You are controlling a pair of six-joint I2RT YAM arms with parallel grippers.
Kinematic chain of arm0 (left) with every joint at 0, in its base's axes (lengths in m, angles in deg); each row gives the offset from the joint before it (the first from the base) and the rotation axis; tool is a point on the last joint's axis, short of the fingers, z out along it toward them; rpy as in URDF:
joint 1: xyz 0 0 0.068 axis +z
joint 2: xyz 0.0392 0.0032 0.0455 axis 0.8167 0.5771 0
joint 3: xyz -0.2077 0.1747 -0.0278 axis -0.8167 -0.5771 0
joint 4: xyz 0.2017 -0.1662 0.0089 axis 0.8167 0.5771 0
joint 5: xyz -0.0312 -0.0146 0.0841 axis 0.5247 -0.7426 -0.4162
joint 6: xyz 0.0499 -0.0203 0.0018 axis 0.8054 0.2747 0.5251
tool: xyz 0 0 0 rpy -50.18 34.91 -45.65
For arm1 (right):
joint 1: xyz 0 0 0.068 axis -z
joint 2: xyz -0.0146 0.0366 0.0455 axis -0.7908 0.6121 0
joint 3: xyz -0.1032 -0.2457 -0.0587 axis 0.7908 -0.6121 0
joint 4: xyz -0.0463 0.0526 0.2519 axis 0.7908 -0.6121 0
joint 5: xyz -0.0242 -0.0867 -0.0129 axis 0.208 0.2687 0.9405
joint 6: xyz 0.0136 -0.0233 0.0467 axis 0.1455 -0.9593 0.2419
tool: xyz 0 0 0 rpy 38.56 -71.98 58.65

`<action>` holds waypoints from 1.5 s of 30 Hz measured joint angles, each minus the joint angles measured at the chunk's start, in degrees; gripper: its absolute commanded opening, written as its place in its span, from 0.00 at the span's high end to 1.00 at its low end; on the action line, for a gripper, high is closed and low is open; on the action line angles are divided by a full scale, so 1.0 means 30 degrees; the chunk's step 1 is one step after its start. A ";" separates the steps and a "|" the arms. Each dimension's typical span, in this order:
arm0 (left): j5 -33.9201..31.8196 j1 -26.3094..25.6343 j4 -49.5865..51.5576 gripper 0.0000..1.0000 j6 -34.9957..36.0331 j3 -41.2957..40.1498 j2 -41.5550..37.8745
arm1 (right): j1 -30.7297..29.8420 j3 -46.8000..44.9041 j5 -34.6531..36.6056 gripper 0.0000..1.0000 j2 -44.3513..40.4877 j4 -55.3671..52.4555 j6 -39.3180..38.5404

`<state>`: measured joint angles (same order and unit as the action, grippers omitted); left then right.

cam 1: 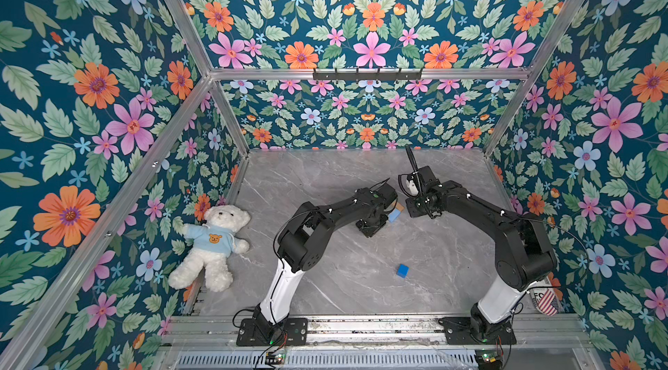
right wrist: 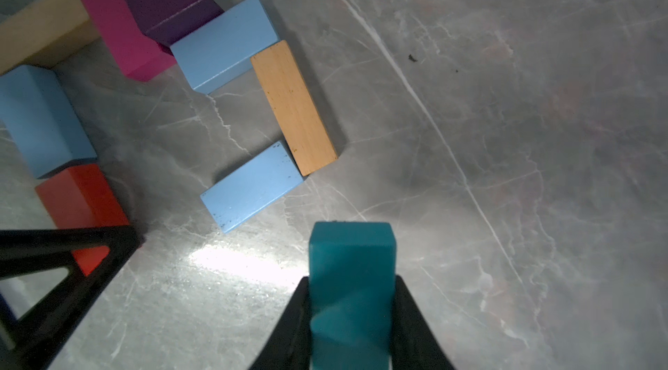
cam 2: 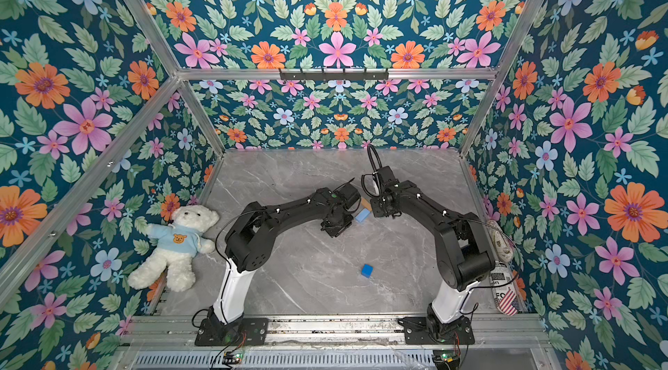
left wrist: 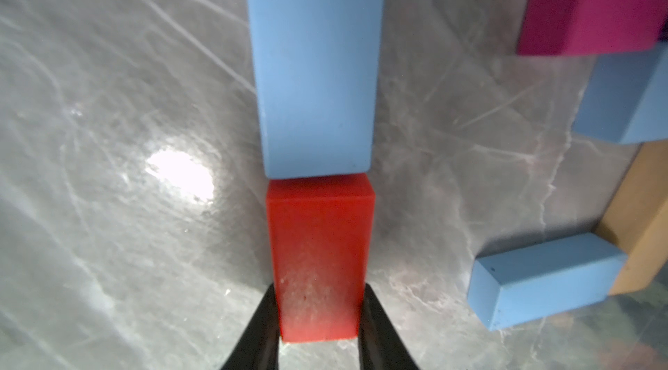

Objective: Assemble a heart with building blocks
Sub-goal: Assemble the building block at the center of the board.

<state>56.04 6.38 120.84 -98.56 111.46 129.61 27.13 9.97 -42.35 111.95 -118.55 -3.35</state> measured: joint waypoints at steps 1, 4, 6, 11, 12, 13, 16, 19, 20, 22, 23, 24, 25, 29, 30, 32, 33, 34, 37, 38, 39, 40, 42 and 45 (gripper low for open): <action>0.0000 0.0000 0.0000 0.65 0.0000 -0.0007 0.0000 | 0.0000 0.0000 0.0007 1.00 0.0000 0.0007 0.0000; -0.0015 0.0000 -0.0022 0.62 0.0000 -0.0022 0.0000 | 0.0000 0.0007 -0.0066 1.00 0.0022 0.0007 0.0000; -0.0087 0.0007 -0.0051 0.59 0.0000 -0.0036 0.0000 | 0.0000 0.0022 -0.0124 1.00 0.0051 0.0007 0.0007; -0.0233 0.0044 -0.0058 0.49 0.0000 -0.0036 -0.0007 | 0.0000 0.0029 -0.0124 1.00 0.0117 -0.0007 0.0007; -0.0255 0.0044 -0.0058 0.46 0.0000 -0.0036 -0.0015 | 0.0000 0.0029 -0.0124 1.00 0.0124 -0.0015 0.0007; -0.0299 0.0044 -0.0029 0.41 0.0000 -0.0036 -0.0022 | 0.0000 0.0029 -0.0124 1.00 0.0124 -0.0022 0.0007; -0.0379 0.0044 -0.0022 0.32 0.0000 0.0015 -0.0022 | 0.0000 0.0029 -0.0189 1.00 0.0124 -0.0044 0.0007; -0.0393 0.0058 0.0051 0.25 0.0066 0.0087 -0.0022 | 0.0000 0.0029 -0.0204 1.00 0.0124 -0.0044 0.0007; -0.0401 0.0058 0.0066 0.23 0.0073 0.0117 -0.0022 | 0.0000 0.0029 -0.0204 1.00 0.0124 -0.0044 0.0007; -0.0495 0.0051 0.0124 0.19 0.0233 0.0211 -0.0036 | 0.0000 0.0036 -0.0197 1.00 0.0124 -0.0058 0.0036; -0.0612 0.0036 0.0364 0.18 0.0437 0.0262 -0.0051 | 0.0000 0.0066 -0.0189 1.00 0.0117 -0.0066 0.0182; -0.0736 0.0036 0.0597 0.18 0.0590 0.0313 -0.0102 | 0.0000 0.0117 -0.0168 1.00 0.0102 -0.0117 0.0284; -0.0918 0.0036 0.0794 0.17 0.0707 0.0401 -0.0204 | 0.0000 0.0197 -0.0051 1.00 0.0080 -0.0131 0.0342; -0.2018 0.0000 0.0925 0.14 0.1770 0.0758 -0.1443 | 0.0000 0.0459 0.0372 1.00 -0.0291 -0.0211 0.1494; -0.2324 0.0000 0.0896 0.13 0.2076 0.0809 -0.1749 | 0.0000 0.0437 0.0393 1.00 -0.0525 -0.0277 0.1989; -0.3009 0.0000 0.0845 0.12 0.2769 0.0911 -0.2426 | 0.0000 -0.0044 0.0248 1.00 -0.1639 -0.0138 0.3504; -0.3315 0.0000 0.0816 0.12 0.3147 0.0954 -0.2688 | -0.0007 -0.0452 0.0211 1.00 -0.2302 -0.0007 0.4452; -0.3599 0.0000 0.0772 0.11 0.3490 0.0976 -0.2914 | -0.0044 -0.1013 0.0175 1.00 -0.3082 0.0153 0.5697; -0.4299 0.0022 0.0627 0.11 0.4503 0.0962 -0.3446 | -0.0415 -0.2980 -0.0423 1.00 -0.4517 0.0605 0.9508; -0.4539 0.0044 0.0554 0.11 0.4787 0.0889 -0.3606 | -0.0838 -0.3504 -0.0474 1.00 -0.4663 0.0452 1.0790; -0.4685 0.0080 0.0495 0.11 0.5064 0.0816 -0.3716 | -0.1282 -0.3767 -0.0408 1.00 -0.4685 0.0299 1.1737; -0.4852 0.0124 0.0393 0.11 0.5311 0.0663 -0.3854 | -0.1945 -0.3934 -0.0328 1.00 -0.4641 0.0051 1.2881; -0.5013 0.0291 0.0342 0.11 0.5734 0.0321 -0.4087 | -0.3111 -0.3905 -0.0015 1.00 -0.4335 -0.0124 1.4797; -0.5355 0.0714 0.0270 0.11 0.6266 -0.0321 -0.4619 | -0.4073 -0.3483 0.0255 1.00 -0.3213 -0.0211 1.7136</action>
<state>39.98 8.52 121.65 -79.76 110.50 115.75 14.91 -0.48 -41.58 102.32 -119.19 48.05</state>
